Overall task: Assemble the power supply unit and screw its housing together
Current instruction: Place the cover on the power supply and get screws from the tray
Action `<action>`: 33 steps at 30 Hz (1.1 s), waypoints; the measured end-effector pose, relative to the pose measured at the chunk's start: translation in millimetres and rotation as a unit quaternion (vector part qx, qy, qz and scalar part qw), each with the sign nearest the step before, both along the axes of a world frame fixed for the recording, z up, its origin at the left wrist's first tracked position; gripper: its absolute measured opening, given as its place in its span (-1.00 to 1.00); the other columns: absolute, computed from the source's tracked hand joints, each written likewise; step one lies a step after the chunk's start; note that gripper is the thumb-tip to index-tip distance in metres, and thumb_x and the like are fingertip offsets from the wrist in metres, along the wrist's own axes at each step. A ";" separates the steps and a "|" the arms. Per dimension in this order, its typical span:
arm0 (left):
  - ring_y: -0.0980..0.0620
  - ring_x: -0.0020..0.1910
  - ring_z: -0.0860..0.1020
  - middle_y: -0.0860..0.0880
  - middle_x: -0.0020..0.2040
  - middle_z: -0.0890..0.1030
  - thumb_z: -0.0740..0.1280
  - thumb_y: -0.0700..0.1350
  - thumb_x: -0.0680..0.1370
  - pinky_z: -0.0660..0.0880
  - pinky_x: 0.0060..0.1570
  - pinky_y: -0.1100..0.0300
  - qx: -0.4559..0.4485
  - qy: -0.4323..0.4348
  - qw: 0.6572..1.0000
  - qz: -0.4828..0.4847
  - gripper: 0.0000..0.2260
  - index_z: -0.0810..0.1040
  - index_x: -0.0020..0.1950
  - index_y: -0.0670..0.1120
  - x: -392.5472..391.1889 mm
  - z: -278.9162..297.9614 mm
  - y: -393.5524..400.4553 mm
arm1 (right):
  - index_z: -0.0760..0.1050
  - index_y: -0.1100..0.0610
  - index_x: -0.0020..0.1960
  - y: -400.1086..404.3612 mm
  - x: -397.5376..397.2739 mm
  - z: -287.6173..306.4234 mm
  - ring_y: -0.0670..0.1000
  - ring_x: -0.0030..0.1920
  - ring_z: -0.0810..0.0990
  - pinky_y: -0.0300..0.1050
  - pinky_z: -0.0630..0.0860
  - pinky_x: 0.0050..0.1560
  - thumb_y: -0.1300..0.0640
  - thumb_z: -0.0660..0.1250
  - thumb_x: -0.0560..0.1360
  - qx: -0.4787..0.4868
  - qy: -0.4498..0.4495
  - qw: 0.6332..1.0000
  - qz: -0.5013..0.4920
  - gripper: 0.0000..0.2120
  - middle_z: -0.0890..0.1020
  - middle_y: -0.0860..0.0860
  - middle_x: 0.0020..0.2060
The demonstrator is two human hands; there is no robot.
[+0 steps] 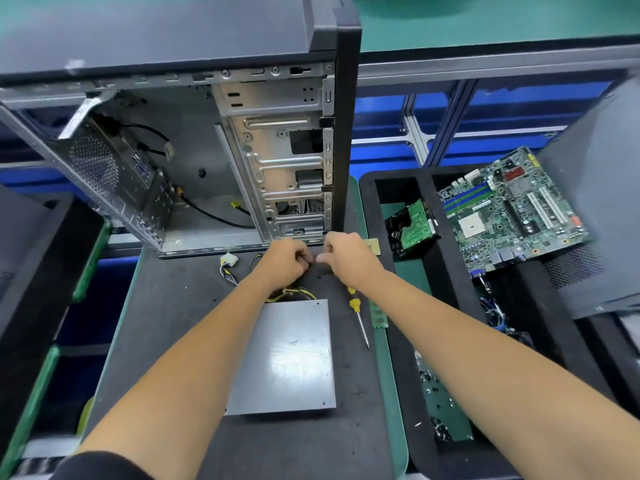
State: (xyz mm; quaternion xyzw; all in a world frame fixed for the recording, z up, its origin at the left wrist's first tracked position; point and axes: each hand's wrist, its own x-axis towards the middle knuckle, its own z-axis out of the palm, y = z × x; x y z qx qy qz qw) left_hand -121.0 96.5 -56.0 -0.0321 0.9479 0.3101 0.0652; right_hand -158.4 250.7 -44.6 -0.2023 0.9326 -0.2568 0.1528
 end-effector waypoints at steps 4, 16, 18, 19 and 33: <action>0.06 -0.19 0.52 0.01 -0.21 0.61 0.30 -0.29 0.47 0.44 -0.12 0.24 0.008 0.039 0.999 -0.013 -0.85 0.66 -0.11 -0.15 -6.9 21.0 23.0 | 0.38 0.11 -0.28 31.2 -4.4 13.2 0.09 -0.17 0.48 -0.12 0.36 -0.23 -0.02 0.42 0.48 -0.016 -0.002 0.998 -0.064 -0.69 0.54 0.07 -0.24; -0.14 -0.08 0.53 -0.15 -0.09 0.61 0.25 -0.25 0.46 0.50 -0.10 0.01 -0.115 -0.014 0.944 -0.308 -0.86 0.60 -0.09 -0.21 -5.2 16.9 182.0 | 0.39 0.19 -0.20 161.1 39.1 1.5 0.18 -0.15 0.54 -0.05 0.48 -0.19 0.32 0.23 0.45 0.167 -0.095 0.980 -0.051 -0.92 0.61 0.19 -0.08; -0.17 -0.07 0.51 -0.16 -0.13 0.58 0.24 -0.26 0.44 0.47 -0.17 0.02 -0.184 -0.008 0.922 -0.341 -0.87 0.58 -0.14 -0.20 1.9 9.2 193.9 | 0.36 0.20 -0.19 166.3 51.3 -6.6 0.20 -0.13 0.57 -0.07 0.43 -0.24 0.32 0.23 0.46 0.194 -0.108 0.975 -0.029 -0.91 0.61 0.19 -0.07; -0.17 -0.07 0.48 -0.16 -0.14 0.56 0.23 -0.25 0.44 0.42 -0.19 0.04 -0.223 0.000 0.907 -0.358 -0.88 0.56 -0.16 -0.19 4.9 5.0 198.9 | 0.38 0.20 -0.15 168.2 56.8 -11.8 0.21 -0.09 0.58 -0.07 0.42 -0.24 0.32 0.23 0.47 0.204 -0.114 0.972 -0.020 -0.93 0.61 0.20 -0.06; -0.14 -0.07 0.53 -0.11 -0.11 0.61 0.19 -0.18 0.51 0.23 -0.19 0.11 -0.347 -0.012 0.841 -0.414 -0.91 0.42 -0.20 -0.08 28.2 -44.2 221.6 | 0.42 0.27 0.24 181.0 90.2 -60.2 0.18 0.09 0.58 -0.07 0.44 -0.08 0.32 0.24 0.52 0.276 -0.135 0.950 0.045 -0.71 0.55 0.20 0.14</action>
